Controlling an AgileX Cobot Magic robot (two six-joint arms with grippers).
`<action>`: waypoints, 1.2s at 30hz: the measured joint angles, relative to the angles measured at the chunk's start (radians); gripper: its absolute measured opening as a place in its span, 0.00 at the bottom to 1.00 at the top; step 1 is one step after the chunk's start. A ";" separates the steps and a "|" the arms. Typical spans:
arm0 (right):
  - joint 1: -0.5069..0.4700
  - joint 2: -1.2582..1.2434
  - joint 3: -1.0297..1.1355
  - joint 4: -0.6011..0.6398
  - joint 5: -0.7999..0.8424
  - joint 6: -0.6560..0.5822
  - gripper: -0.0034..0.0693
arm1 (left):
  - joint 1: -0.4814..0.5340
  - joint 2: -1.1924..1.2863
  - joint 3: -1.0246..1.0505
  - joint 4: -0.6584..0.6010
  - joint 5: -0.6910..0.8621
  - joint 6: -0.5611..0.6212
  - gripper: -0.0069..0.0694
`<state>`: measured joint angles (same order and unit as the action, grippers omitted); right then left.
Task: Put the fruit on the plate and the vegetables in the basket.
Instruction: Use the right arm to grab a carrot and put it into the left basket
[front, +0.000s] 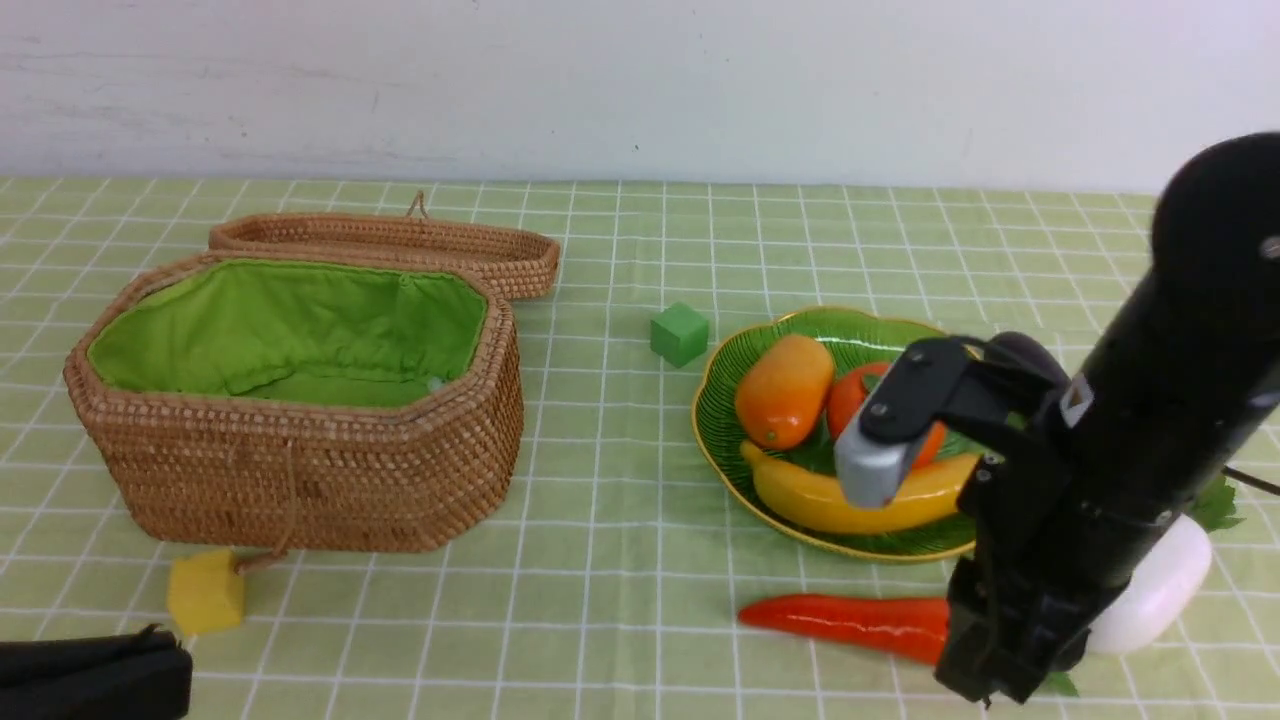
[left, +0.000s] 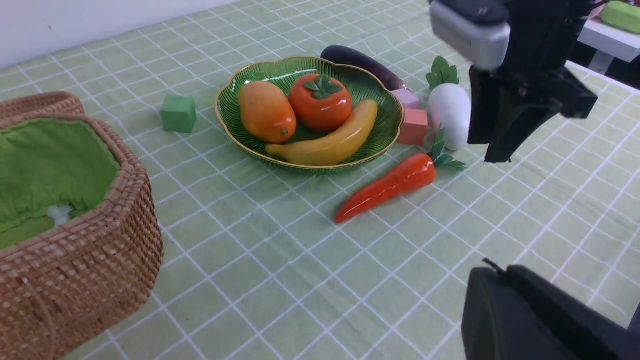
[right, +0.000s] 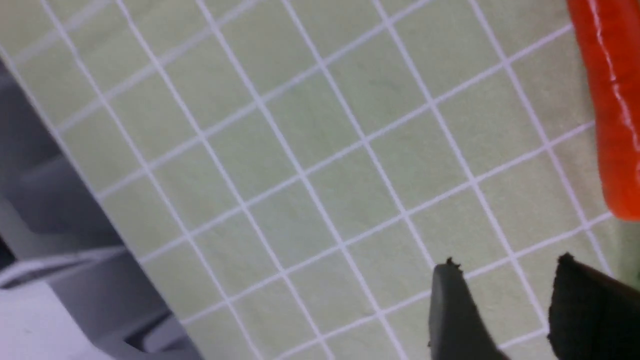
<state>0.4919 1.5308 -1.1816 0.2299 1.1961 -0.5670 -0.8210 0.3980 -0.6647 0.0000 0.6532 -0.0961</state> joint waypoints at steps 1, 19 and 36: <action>0.009 0.012 0.000 -0.027 -0.014 -0.006 0.51 | 0.000 0.000 0.000 0.000 0.000 0.000 0.07; 0.021 0.202 0.000 -0.176 -0.272 -0.180 0.74 | 0.000 0.000 0.004 0.029 0.008 0.000 0.07; 0.021 0.300 0.000 -0.230 -0.331 -0.180 0.74 | 0.000 0.000 0.004 0.029 0.018 0.000 0.07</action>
<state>0.5128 1.8311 -1.1816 0.0000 0.8648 -0.7469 -0.8210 0.3980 -0.6603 0.0285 0.6711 -0.0961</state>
